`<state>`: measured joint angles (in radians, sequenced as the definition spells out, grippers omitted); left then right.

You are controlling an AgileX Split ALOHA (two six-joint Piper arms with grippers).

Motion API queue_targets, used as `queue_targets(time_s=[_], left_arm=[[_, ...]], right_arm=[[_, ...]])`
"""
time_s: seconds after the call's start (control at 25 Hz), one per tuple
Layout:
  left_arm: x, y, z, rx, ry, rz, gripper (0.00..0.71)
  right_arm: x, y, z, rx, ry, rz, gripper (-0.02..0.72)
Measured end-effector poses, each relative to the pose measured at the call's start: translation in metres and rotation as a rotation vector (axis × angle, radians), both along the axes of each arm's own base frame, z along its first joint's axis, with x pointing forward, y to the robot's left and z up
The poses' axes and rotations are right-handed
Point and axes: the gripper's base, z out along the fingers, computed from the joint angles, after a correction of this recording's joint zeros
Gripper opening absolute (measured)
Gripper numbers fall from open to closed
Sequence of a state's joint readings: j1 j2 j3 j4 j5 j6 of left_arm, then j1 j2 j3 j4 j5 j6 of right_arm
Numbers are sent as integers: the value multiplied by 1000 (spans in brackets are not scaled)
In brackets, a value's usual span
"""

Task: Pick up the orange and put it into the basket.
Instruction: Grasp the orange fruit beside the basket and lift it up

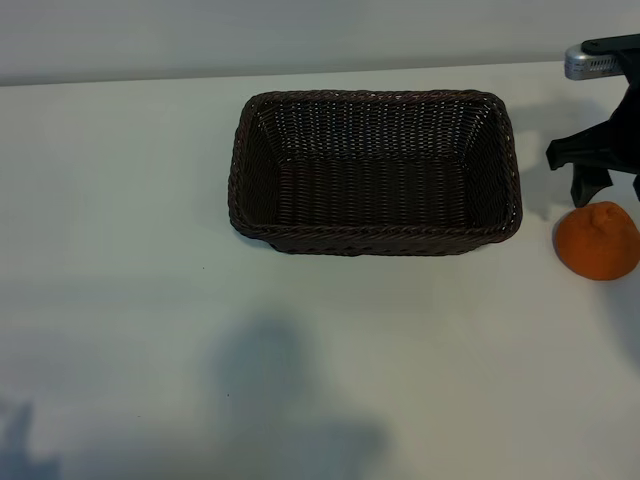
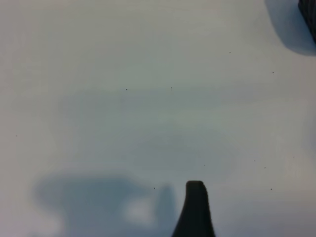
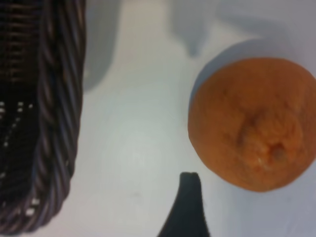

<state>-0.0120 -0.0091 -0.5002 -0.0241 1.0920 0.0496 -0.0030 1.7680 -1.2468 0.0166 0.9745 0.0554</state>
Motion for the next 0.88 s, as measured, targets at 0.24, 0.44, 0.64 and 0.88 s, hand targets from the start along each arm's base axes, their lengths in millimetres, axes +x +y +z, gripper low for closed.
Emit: queue_targets(time_s=[0.24, 0.44, 0.64, 0.88], left_arm=[[0, 0, 0, 0, 0, 0, 594], [0, 0, 0, 0, -1, 0, 594], [0, 0, 0, -1, -1, 1, 594], [0, 0, 0, -1, -1, 1, 594]], right_arm=[[6, -1, -14, -1, 15, -28, 594], [8, -2, -18, -17, 11, -60, 594], [11, -3, -28, -21, 34, -68, 594], [15, -3, -48, -22, 84, -73, 594]])
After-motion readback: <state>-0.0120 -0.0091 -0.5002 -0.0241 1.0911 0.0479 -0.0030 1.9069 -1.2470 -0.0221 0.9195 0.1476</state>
